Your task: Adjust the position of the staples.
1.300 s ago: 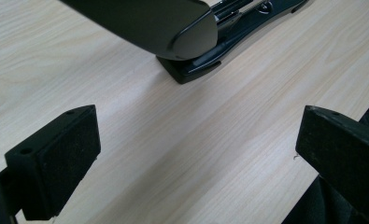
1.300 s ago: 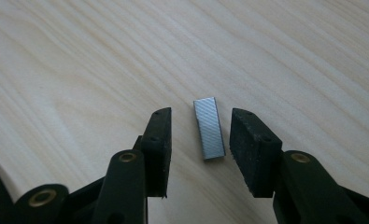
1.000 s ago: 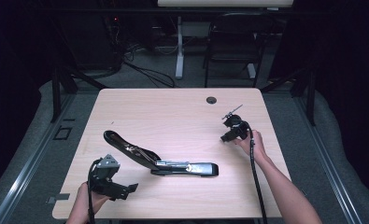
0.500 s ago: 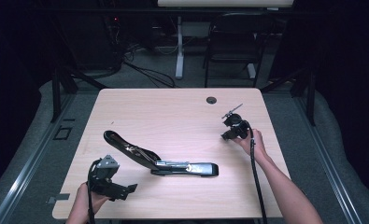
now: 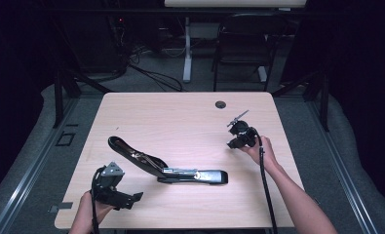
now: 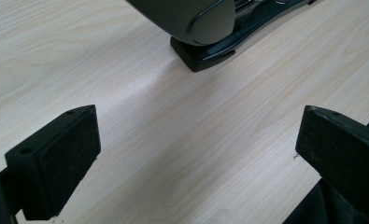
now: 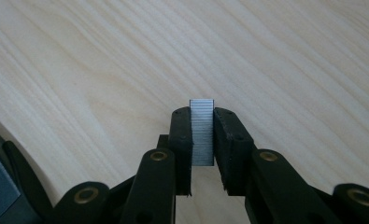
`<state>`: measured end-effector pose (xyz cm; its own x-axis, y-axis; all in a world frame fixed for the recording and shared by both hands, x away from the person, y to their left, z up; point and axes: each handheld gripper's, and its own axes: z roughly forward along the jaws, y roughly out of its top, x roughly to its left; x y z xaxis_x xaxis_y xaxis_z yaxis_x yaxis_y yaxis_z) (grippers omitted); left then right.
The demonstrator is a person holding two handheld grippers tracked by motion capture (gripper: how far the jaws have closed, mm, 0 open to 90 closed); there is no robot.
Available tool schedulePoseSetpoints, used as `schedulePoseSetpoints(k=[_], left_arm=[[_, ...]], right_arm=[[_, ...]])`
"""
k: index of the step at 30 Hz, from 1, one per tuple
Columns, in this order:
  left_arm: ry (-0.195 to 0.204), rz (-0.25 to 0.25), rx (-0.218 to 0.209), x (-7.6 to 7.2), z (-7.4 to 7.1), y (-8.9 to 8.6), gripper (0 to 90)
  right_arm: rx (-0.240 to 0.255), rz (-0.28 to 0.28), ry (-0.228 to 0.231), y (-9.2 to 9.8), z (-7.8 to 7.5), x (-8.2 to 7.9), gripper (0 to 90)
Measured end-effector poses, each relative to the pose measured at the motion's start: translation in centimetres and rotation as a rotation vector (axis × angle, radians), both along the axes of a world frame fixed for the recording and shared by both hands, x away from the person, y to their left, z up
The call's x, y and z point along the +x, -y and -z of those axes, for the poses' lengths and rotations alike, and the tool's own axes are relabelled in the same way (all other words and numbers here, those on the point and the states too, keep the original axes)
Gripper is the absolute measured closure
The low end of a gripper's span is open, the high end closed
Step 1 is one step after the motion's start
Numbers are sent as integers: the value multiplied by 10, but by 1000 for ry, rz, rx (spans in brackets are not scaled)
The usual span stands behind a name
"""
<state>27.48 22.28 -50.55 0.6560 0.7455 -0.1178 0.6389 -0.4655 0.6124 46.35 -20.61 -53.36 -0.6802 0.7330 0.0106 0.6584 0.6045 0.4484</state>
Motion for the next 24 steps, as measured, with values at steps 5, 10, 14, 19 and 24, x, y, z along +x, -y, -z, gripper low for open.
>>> schedulePoseSetpoints(k=[5,10,14,19,24], left_arm=[[-6,-16,-3,2,1,-3,0],[6,-29,-3,2,0,-2,0],[8,-39,-3,2,1,-4,0],[9,-51,-6,3,1,-6,0],[9,-49,6,3,1,-4,0]], right_arm=[[-2,-17,-1,0,-7,-6,776],[-1,-22,-18,2,-8,-14,776],[10,-17,-28,6,-11,-25,776],[44,5,-16,10,-19,-40,776],[63,1,-18,11,-26,-61,775]])
